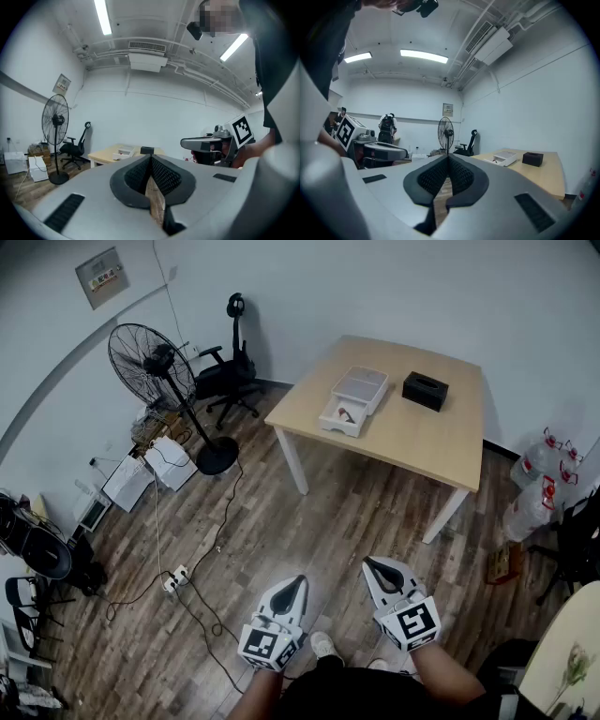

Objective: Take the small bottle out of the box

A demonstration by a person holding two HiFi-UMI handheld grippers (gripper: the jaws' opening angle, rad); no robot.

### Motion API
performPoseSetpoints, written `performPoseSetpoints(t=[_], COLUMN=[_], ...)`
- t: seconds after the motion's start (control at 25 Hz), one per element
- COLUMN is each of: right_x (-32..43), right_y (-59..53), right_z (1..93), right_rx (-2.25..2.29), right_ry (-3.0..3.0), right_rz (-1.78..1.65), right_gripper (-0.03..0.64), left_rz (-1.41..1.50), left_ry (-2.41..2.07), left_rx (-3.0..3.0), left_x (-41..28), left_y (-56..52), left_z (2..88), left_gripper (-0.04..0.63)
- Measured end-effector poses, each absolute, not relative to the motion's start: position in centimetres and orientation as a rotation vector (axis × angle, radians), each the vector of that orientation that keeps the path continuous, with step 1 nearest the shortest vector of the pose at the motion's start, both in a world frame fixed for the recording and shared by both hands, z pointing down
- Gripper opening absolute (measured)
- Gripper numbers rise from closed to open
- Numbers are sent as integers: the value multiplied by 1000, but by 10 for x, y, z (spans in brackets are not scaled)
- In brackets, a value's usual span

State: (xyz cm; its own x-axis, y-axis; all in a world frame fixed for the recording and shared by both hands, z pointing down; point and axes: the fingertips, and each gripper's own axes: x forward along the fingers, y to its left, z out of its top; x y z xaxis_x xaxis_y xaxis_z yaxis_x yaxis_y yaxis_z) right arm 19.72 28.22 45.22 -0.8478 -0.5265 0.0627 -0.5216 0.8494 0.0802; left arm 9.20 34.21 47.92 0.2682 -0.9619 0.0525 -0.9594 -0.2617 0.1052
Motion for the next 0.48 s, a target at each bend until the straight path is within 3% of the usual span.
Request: performPoseSetpoints(t=[0.48], right_x=[187], right_y=[290], right_z=[444], right_rx=[868], right_ry=[-2959], right_rz=[-146], right_gripper=[11], left_rz=[-48], left_ry=[-1850], left_rx=[2421], left_x=[79], left_y=[350], left_z=[475], left_gripper=[12])
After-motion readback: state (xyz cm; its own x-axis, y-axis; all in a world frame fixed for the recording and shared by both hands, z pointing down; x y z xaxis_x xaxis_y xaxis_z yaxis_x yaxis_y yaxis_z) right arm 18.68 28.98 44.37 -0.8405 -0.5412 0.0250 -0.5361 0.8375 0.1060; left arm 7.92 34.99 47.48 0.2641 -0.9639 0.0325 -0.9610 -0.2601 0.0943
